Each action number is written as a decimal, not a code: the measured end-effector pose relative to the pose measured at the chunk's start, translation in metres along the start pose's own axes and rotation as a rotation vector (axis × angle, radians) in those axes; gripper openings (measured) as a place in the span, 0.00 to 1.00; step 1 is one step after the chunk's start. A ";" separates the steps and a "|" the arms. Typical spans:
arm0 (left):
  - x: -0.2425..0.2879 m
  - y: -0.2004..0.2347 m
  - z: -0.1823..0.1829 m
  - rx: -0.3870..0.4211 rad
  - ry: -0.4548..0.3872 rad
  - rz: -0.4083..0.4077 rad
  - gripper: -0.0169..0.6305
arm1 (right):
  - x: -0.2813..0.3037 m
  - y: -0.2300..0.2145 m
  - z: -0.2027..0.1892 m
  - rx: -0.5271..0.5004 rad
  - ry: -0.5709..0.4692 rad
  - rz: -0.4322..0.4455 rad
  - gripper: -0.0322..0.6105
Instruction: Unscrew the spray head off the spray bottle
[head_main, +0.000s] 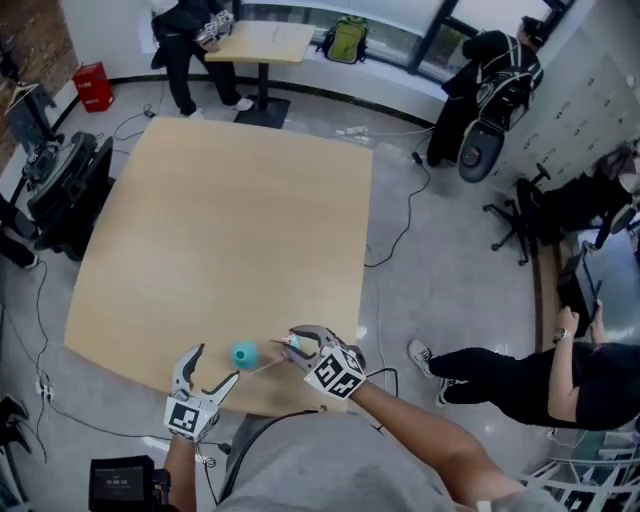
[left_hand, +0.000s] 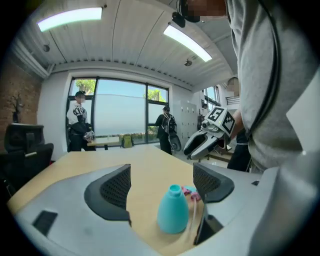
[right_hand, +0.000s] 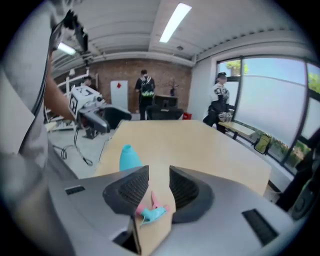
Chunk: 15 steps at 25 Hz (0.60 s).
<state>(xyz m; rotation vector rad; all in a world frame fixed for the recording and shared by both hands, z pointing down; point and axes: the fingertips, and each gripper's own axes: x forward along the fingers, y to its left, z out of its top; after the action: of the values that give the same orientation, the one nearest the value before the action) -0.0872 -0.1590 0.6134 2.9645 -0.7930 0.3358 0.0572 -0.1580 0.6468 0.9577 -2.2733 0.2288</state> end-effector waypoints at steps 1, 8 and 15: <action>-0.010 0.000 0.022 -0.008 -0.031 0.036 0.62 | -0.015 -0.004 0.017 0.060 -0.052 -0.006 0.25; -0.021 -0.029 0.178 0.026 -0.251 0.136 0.03 | -0.160 -0.056 0.119 0.227 -0.422 -0.083 0.06; -0.052 -0.086 0.253 -0.011 -0.349 0.165 0.03 | -0.259 -0.024 0.167 0.116 -0.591 -0.011 0.06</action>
<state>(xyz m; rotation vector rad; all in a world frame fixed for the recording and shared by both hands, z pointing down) -0.0391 -0.0864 0.3555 2.9932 -1.0703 -0.1882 0.1245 -0.0915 0.3526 1.2199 -2.8104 0.0767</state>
